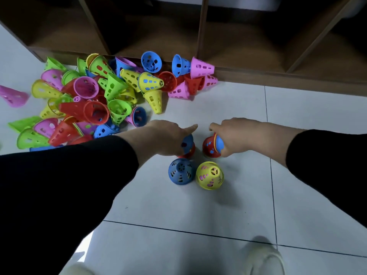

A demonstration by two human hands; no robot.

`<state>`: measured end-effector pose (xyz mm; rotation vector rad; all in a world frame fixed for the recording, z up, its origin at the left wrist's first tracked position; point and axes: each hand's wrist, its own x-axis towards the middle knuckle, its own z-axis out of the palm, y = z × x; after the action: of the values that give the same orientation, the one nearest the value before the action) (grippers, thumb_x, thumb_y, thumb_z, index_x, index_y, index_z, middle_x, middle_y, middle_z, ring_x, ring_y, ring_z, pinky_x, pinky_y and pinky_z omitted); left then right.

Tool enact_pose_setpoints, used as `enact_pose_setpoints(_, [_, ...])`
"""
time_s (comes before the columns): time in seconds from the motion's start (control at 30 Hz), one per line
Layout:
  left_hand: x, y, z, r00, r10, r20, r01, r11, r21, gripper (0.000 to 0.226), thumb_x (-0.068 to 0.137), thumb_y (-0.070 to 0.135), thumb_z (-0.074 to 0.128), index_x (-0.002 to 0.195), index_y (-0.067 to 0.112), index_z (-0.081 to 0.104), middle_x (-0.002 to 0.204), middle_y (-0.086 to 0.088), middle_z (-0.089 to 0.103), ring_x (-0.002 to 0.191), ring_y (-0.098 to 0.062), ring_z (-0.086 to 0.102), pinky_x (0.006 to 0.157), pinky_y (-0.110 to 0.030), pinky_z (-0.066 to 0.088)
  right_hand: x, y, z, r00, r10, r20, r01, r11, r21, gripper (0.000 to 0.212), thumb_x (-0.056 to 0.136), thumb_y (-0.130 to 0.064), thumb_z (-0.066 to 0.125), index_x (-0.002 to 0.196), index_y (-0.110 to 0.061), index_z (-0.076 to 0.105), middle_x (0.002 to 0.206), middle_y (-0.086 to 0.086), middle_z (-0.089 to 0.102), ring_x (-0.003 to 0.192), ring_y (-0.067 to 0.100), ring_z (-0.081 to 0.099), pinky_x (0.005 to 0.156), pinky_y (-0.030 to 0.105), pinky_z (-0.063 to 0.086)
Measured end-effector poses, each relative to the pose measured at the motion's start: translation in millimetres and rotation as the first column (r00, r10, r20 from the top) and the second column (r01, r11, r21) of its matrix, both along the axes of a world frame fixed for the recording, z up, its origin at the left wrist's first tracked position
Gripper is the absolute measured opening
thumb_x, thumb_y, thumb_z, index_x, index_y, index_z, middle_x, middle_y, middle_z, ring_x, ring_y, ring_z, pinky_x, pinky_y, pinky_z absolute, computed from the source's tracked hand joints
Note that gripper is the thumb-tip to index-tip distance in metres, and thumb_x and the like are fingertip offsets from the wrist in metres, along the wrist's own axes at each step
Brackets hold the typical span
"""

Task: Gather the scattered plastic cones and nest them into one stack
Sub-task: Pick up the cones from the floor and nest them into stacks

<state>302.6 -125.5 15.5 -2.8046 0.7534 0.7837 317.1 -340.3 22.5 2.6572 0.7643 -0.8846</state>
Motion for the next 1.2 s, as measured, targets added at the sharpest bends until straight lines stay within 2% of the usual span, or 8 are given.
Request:
enact_pose_setpoints(0.1, [5, -9, -11, 0.999, 0.024, -0.033, -0.025, 0.999, -0.044, 0.085, 0.094, 0.045, 0.055, 0.157, 0.034, 0.001, 0.114, -0.011, 0.059, 0.103, -0.029, 0.058, 0.080, -0.041, 0.051, 1, 12, -18, 0.997, 0.041, 0.069, -0.040, 0.999, -0.008, 0.075, 0.079, -0.046, 0.066, 0.142, -0.024, 0.031, 0.112, 0.007, 0.057, 0.102, 0.032, 0.055, 0.074, 0.036, 0.041])
enact_pose_setpoints(0.23, [0, -1, -22, 0.978, 0.188, -0.093, -0.206, 0.946, -0.252, 0.086, 0.087, 0.041, 0.067, 0.156, 0.027, 0.017, 0.109, -0.008, 0.059, 0.106, -0.028, 0.057, 0.076, -0.037, 0.046, -3, 9, -36, 0.996, -0.082, 0.032, 0.073, 0.973, 0.219, 0.074, 0.083, -0.037, 0.068, 0.146, -0.021, 0.032, 0.124, 0.009, 0.054, 0.111, 0.031, 0.051, 0.088, 0.041, 0.048])
enact_pose_setpoints(0.43, [-30, 50, -38, 0.925, 0.376, -0.048, -0.358, 0.823, -0.441, 0.067, 0.091, 0.062, 0.052, 0.148, 0.029, 0.035, 0.135, -0.001, 0.054, 0.116, -0.023, 0.059, 0.089, -0.041, 0.051, -4, 0, -40, 0.985, -0.168, 0.031, 0.137, 0.887, 0.441, 0.072, 0.083, -0.072, 0.044, 0.139, -0.025, 0.047, 0.135, -0.003, 0.053, 0.123, 0.022, 0.048, 0.104, 0.038, 0.041])
enact_pose_setpoints(0.7, [-24, 130, -52, 0.705, 0.685, 0.184, -0.520, 0.676, -0.521, 0.054, 0.089, 0.036, 0.066, 0.138, 0.023, 0.045, 0.123, -0.006, 0.055, 0.110, -0.027, 0.056, 0.084, -0.041, 0.051, 53, 65, -22, 0.942, -0.336, -0.003, 0.248, 0.690, 0.680, 0.043, 0.094, -0.041, 0.061, 0.131, -0.020, 0.055, 0.131, -0.005, 0.055, 0.102, 0.006, 0.050, 0.086, 0.024, 0.038])
enact_pose_setpoints(0.8, [-6, 140, -58, 0.763, 0.578, 0.287, -0.469, 0.802, -0.369, 0.064, 0.084, 0.029, 0.068, 0.141, 0.029, 0.039, 0.117, -0.007, 0.053, 0.103, -0.031, 0.054, 0.079, -0.041, 0.048, 66, 99, -30, 0.962, -0.265, -0.061, 0.244, 0.739, 0.628, 0.055, 0.093, -0.037, 0.064, 0.142, -0.022, 0.045, 0.134, 0.005, 0.056, 0.113, 0.018, 0.055, 0.092, 0.030, 0.042])
enact_pose_setpoints(0.9, [14, 139, -52, 0.815, 0.252, 0.522, -0.242, 0.966, -0.089, 0.056, 0.085, 0.020, 0.050, 0.140, 0.029, 0.042, 0.117, -0.010, 0.049, 0.098, -0.033, 0.050, 0.080, -0.044, 0.041, 78, 126, -41, 0.977, -0.204, -0.065, 0.205, 0.800, 0.563, 0.070, 0.093, -0.036, 0.064, 0.152, -0.023, 0.028, 0.130, 0.012, 0.058, 0.116, 0.029, 0.057, 0.096, 0.036, 0.045])
enact_pose_setpoints(1.07, [28, 137, -48, 0.876, -0.025, 0.482, -0.043, 0.991, 0.130, 0.052, 0.087, 0.020, 0.029, 0.130, 0.026, 0.058, 0.149, -0.017, 0.037, 0.127, -0.036, 0.041, 0.101, -0.055, 0.032, 108, 163, -59, 0.976, -0.211, -0.053, 0.210, 0.847, 0.488, 0.078, 0.094, -0.035, 0.061, 0.156, -0.029, 0.014, 0.119, 0.018, 0.063, 0.096, 0.033, 0.061, 0.073, 0.034, 0.044])
enact_pose_setpoints(1.2, [37, 135, -52, 0.877, -0.071, 0.475, -0.013, 0.985, 0.172, 0.046, 0.087, 0.018, 0.033, 0.114, 0.019, 0.070, 0.128, -0.013, 0.056, 0.121, -0.035, 0.043, 0.098, -0.057, 0.026, 125, 178, -66, 0.969, -0.243, -0.045, 0.240, 0.878, 0.414, 0.073, 0.096, -0.032, 0.060, 0.155, -0.026, 0.018, 0.121, 0.019, 0.062, 0.104, 0.037, 0.060, 0.071, 0.032, 0.041])
